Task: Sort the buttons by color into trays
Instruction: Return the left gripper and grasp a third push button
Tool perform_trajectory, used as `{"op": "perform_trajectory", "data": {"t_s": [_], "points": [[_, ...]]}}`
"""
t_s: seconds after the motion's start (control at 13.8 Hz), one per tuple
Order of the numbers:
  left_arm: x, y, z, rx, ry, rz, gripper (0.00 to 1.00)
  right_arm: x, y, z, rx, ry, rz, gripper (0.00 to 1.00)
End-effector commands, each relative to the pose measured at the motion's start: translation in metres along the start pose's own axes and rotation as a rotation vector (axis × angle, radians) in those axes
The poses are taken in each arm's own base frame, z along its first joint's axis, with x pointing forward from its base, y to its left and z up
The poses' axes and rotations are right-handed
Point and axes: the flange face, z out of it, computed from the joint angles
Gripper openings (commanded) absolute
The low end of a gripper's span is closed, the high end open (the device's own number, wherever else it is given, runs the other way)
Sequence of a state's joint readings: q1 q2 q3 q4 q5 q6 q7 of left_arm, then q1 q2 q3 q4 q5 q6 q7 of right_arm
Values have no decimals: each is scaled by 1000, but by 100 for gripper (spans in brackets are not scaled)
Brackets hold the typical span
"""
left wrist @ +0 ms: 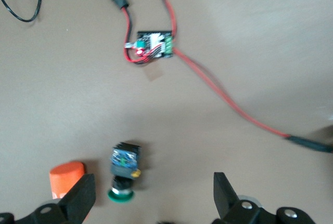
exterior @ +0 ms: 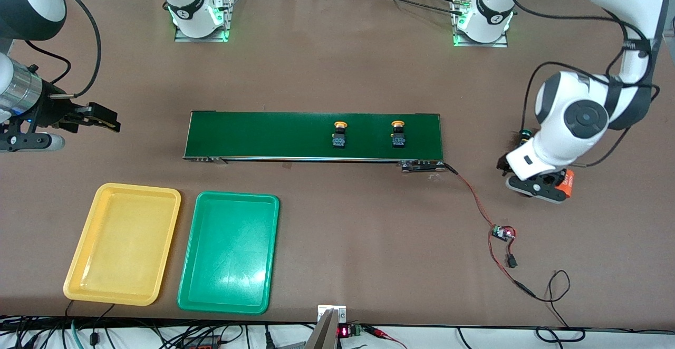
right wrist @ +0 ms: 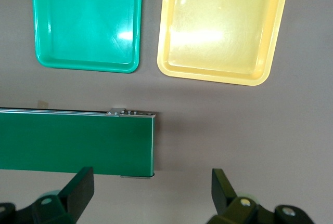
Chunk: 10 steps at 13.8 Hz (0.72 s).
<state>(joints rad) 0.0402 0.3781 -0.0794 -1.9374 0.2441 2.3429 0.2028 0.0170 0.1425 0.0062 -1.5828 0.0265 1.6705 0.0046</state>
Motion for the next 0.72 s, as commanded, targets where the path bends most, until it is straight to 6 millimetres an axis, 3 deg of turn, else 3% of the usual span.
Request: {"op": "perform_trajectory", "data": {"t_s": [0.0,0.07,0.36,0.65], "points": [[-5,-27,44,9,12,96,100,4,0,-2,15,6,17,100],[-9,-31,59,2,2,111,100,4,0,-3,16,9,17,100],[-17,-47,89,9,6,114,100,5,0,-3,18,15,17,100],[-29,-45,124,-20,-46,99,100,7,-4,1,50,10,21,100]]}}
